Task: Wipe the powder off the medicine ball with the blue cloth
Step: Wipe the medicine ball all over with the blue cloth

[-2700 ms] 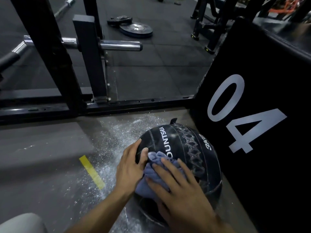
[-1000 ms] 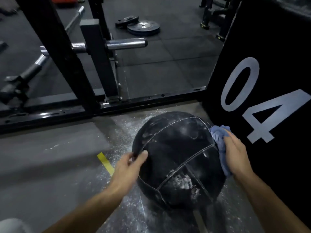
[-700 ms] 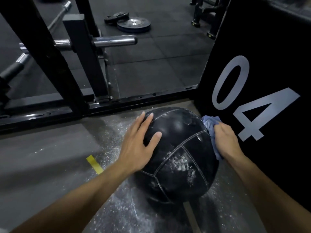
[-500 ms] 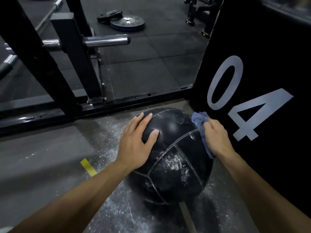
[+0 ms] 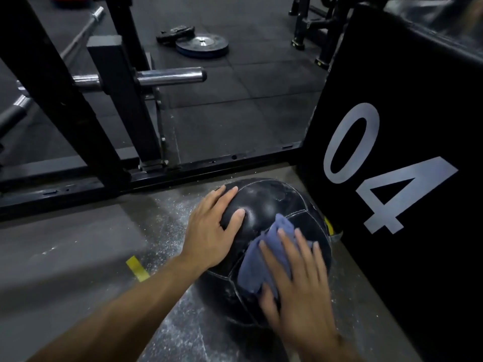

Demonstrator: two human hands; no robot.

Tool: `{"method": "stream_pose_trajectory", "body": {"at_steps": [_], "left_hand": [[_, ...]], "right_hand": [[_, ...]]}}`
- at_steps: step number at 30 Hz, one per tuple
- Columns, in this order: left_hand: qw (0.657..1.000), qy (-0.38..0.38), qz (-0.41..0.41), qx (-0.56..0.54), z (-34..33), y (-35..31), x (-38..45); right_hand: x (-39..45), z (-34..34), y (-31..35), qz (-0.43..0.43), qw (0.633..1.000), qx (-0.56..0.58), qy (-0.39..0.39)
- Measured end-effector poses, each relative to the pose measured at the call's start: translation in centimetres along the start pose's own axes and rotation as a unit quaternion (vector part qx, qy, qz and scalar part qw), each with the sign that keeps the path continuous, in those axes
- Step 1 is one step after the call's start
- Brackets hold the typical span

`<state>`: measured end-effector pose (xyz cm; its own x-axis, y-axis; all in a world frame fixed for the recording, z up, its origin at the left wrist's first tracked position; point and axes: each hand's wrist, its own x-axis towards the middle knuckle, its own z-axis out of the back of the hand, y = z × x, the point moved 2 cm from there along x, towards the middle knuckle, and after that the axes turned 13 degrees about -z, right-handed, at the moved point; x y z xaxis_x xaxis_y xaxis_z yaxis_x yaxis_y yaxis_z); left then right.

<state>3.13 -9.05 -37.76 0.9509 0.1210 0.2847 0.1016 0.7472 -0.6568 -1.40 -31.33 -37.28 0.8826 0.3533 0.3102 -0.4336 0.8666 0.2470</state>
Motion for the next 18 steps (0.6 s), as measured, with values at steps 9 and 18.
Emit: {"method": "stream_pose_trajectory", "body": {"at_steps": [9,18], "left_hand": [[0.999,-0.029,0.038,0.017,-0.9,-1.4,-0.8],[0.998,-0.051,0.043,-0.021,-1.3,-0.4,-0.3]], "right_hand": [[15.1,2.1,-4.2,-0.354,0.908,0.124,0.184],[6.5,1.9,1.6,-0.075,0.995,0.060,0.025]]}}
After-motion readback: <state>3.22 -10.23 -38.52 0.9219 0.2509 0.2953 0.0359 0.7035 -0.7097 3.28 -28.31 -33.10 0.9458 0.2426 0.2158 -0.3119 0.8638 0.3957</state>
